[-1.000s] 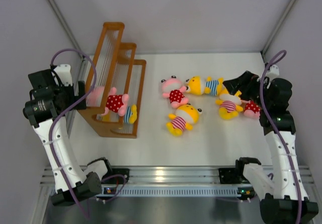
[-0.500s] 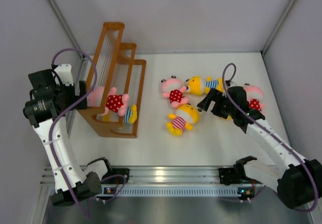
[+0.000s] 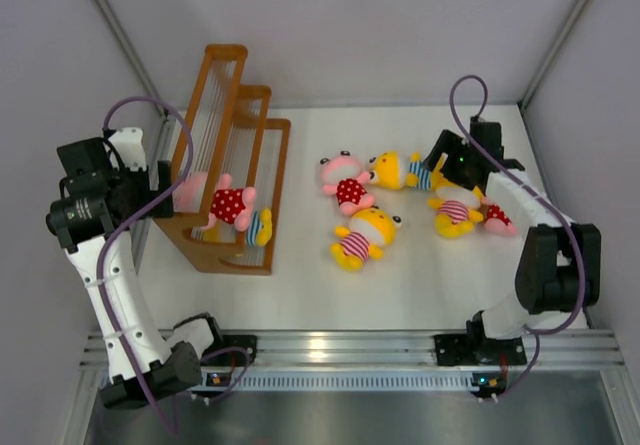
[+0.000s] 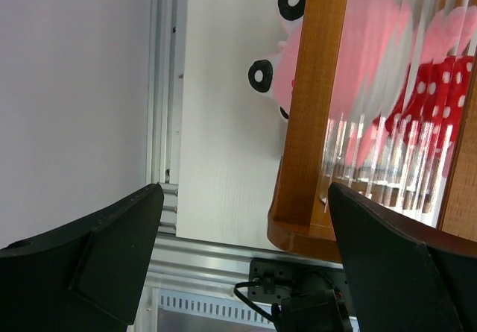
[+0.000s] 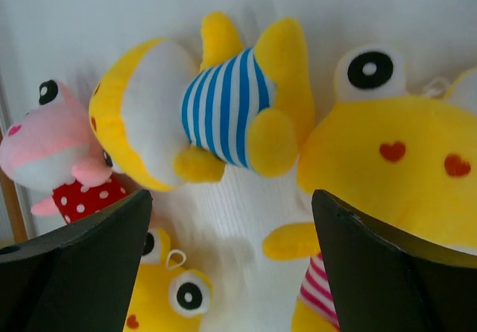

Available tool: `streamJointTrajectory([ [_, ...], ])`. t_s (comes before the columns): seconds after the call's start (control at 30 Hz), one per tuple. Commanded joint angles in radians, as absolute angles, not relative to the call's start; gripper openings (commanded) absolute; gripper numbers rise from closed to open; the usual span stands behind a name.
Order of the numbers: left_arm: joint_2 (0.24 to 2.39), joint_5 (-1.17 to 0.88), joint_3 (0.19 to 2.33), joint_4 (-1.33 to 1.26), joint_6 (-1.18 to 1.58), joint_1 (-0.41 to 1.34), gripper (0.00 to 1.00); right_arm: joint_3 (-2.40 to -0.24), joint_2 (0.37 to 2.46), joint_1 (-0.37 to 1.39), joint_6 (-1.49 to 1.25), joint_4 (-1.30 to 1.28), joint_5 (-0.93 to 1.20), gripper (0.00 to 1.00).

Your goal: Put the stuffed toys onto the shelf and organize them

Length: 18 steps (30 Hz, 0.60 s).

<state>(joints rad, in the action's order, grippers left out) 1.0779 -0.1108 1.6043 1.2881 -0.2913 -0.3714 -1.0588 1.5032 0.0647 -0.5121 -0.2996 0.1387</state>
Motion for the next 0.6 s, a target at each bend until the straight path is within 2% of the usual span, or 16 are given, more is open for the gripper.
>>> streamJointTrajectory([
  [0.0,1.091,-0.097,1.623,1.284,-0.296,-0.367,0.98,-1.199,1.612,0.054,-0.434,-0.299,0.136,0.87],
  [0.13,1.098,-0.106,1.623,1.285,-0.291,-0.367,0.98,-1.267,1.761,0.045,-0.437,-0.314,0.175,0.85],
  [0.27,1.109,-0.101,1.628,1.285,-0.293,-0.367,0.98,-1.238,1.804,0.04,-0.466,-0.269,0.19,0.84],
  [0.33,1.115,-0.107,1.629,1.284,-0.293,-0.365,0.98,-1.232,1.831,0.04,-0.472,-0.212,0.218,0.8],
  [0.37,1.117,-0.112,1.629,1.284,-0.291,-0.367,0.98,-1.238,1.844,0.038,-0.471,-0.203,0.219,0.75],
  [0.4,1.12,-0.117,1.631,1.284,-0.288,-0.367,0.98,-1.244,1.854,0.04,-0.471,-0.196,0.219,0.61],
  [0.47,1.121,-0.132,1.632,1.285,-0.284,-0.367,0.98,-1.252,1.865,0.037,-0.468,-0.18,0.227,0.42],
  [0.5,1.121,-0.133,1.632,1.284,-0.282,-0.367,0.98,-1.252,1.859,0.037,-0.466,-0.17,0.232,0.24],
  [0.57,1.124,-0.126,1.629,1.284,-0.284,-0.367,0.98,-1.246,1.813,0.037,-0.468,-0.163,0.223,0.08],
])
